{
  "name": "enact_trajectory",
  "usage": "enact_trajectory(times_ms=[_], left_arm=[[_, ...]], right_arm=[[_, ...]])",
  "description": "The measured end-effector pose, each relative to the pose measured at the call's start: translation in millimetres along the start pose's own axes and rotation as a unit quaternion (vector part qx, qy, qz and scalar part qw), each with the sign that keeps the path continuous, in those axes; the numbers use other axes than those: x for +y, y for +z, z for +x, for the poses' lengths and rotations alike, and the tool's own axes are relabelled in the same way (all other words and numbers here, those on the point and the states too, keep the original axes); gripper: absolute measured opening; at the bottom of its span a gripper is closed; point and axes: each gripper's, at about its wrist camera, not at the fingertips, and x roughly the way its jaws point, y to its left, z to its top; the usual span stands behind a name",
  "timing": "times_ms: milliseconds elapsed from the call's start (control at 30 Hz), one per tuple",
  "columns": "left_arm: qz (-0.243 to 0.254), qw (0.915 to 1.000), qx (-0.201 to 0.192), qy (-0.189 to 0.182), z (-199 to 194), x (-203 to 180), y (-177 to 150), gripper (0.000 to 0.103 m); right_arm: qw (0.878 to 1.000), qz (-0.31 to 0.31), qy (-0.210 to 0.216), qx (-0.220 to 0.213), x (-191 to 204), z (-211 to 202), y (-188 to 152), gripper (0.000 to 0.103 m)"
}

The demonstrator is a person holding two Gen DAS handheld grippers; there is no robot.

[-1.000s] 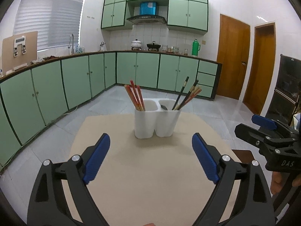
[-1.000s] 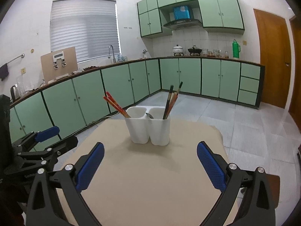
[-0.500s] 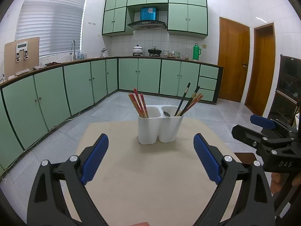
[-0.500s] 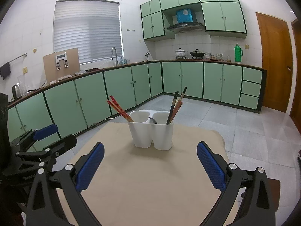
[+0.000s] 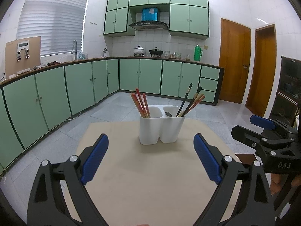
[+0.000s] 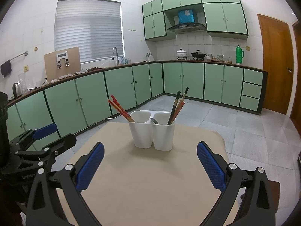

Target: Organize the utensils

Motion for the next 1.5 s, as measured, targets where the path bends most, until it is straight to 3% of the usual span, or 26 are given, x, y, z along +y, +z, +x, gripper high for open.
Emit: enact_trajectory(times_ms=[1500], left_arm=[[0.004,1.0,-0.001,0.003,1.9,1.6,-0.5,0.089]], right_arm=[[1.0,-0.005,-0.003,0.007,-3.2,4.8,-6.6,0.097]])
